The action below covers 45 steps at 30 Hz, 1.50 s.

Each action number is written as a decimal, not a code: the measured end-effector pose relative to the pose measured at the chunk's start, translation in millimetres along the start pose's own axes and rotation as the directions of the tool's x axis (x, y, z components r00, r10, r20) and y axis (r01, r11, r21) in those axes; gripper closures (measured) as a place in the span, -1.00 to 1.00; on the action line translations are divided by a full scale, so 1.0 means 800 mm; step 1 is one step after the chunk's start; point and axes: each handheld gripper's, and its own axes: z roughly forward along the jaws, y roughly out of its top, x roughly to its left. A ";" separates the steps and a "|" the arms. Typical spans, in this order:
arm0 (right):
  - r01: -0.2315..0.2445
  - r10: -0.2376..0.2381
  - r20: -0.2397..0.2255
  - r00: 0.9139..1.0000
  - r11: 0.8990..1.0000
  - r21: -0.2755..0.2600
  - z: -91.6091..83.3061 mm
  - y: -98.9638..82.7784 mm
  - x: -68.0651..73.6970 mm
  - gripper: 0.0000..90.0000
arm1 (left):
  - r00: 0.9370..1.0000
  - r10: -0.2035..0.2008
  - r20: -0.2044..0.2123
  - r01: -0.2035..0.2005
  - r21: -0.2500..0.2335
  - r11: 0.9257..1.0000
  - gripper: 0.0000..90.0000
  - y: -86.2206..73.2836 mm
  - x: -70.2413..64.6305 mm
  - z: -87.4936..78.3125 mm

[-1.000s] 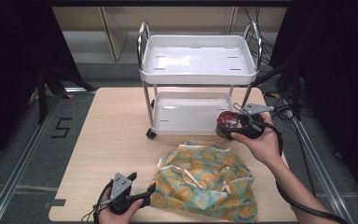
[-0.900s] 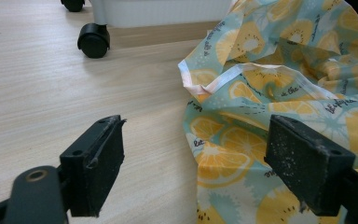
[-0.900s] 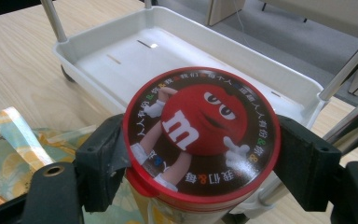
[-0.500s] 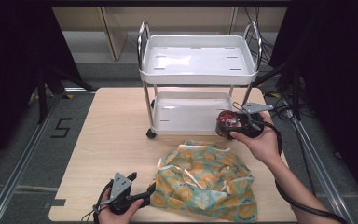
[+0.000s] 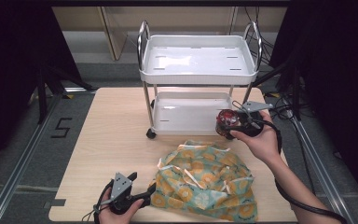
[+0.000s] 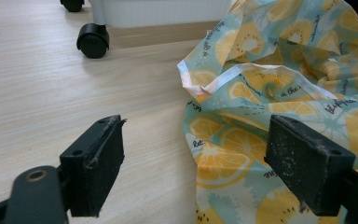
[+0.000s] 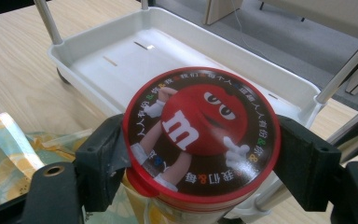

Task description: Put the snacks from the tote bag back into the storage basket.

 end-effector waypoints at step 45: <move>-0.009 0.009 0.015 1.000 1.000 0.001 0.012 -0.001 -0.006 -0.42 | 1.000 -0.009 -0.001 0.009 -0.009 1.000 -0.58 0.000 0.000 0.000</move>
